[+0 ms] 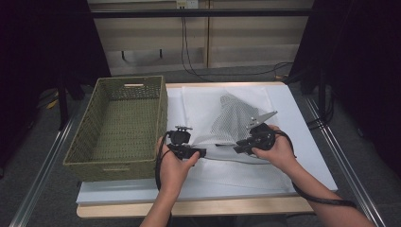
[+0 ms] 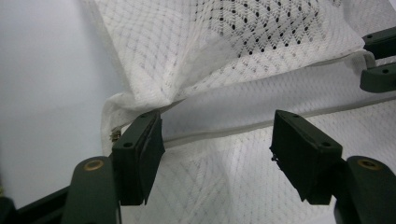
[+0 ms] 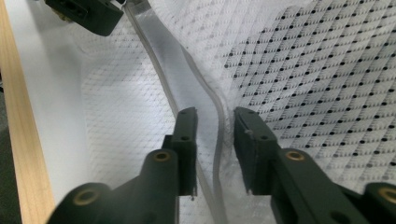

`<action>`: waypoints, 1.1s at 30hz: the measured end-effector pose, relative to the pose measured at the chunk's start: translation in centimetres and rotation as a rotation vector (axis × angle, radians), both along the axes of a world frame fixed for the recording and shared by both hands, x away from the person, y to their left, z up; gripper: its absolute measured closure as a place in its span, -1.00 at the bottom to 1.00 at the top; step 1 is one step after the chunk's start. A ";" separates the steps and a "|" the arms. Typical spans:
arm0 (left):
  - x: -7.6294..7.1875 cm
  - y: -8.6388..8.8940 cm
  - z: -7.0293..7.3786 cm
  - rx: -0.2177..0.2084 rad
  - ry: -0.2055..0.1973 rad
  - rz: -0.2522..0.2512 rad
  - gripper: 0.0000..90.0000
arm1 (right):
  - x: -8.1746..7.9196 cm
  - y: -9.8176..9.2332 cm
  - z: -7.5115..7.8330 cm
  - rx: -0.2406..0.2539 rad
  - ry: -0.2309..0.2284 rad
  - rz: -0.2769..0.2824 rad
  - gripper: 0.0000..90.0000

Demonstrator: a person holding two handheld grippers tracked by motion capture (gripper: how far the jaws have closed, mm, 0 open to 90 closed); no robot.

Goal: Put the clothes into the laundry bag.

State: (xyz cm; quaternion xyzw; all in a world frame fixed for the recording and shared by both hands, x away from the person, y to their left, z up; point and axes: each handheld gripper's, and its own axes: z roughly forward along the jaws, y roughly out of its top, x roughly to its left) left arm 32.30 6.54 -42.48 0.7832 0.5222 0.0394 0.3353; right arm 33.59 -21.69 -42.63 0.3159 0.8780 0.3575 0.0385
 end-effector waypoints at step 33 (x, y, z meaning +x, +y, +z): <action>-0.3 0.4 -2.0 0.082 0.124 0.023 0.61 | -0.2 -0.3 0.3 0.024 -0.079 -0.048 -0.27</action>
